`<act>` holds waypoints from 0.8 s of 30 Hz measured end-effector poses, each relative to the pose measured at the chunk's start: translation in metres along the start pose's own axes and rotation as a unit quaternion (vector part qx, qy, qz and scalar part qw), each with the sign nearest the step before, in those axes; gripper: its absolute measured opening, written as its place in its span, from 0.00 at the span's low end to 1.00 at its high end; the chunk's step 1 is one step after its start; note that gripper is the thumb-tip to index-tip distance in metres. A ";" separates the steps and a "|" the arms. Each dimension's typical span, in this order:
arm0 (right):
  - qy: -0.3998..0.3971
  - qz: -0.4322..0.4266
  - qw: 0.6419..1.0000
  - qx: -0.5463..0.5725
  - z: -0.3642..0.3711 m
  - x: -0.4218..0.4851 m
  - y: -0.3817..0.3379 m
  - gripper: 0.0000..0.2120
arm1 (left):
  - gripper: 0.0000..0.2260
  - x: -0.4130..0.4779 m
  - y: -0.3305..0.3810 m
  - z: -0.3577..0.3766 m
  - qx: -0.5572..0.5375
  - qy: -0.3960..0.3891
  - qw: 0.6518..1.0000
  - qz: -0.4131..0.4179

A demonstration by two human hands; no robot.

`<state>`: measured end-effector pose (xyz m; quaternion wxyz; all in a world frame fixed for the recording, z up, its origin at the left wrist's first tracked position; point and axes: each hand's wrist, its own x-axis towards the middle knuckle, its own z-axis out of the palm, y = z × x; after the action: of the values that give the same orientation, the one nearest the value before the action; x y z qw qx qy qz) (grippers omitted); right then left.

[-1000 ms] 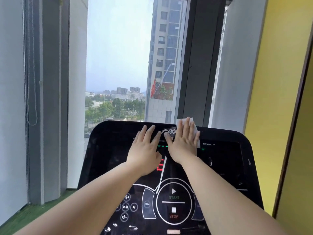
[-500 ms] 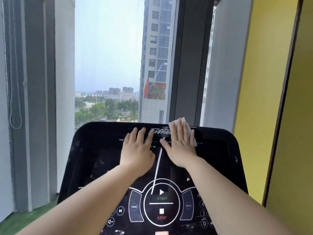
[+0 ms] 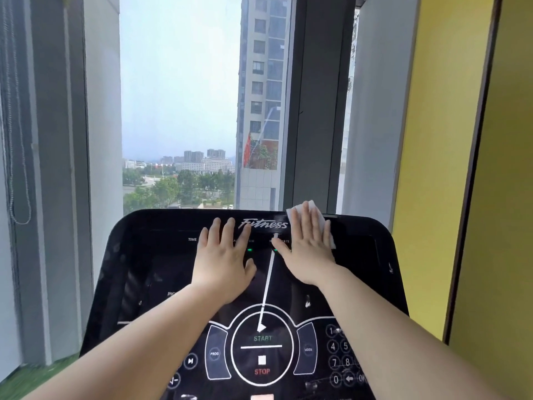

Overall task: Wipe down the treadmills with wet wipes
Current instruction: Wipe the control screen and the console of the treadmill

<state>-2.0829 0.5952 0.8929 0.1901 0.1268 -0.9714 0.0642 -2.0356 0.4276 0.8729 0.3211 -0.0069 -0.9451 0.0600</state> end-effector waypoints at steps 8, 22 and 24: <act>0.022 0.052 0.998 0.018 -0.008 -0.004 0.042 0.31 | 0.29 0.003 0.000 -0.013 -0.028 -0.030 0.999 -0.008; 0.012 0.023 0.999 0.026 -0.012 -0.007 0.064 0.28 | 0.30 0.020 0.062 -0.016 -0.019 -0.038 0.992 0.116; 0.015 0.064 0.997 0.040 -0.010 -0.007 0.062 0.30 | 0.29 0.022 0.068 -0.014 -0.019 -0.042 0.992 0.118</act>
<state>-2.0901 0.6582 0.8949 0.1947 0.0706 -0.9714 0.1165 -2.0463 0.4975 0.8900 0.2715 -0.1225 -0.9513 0.0798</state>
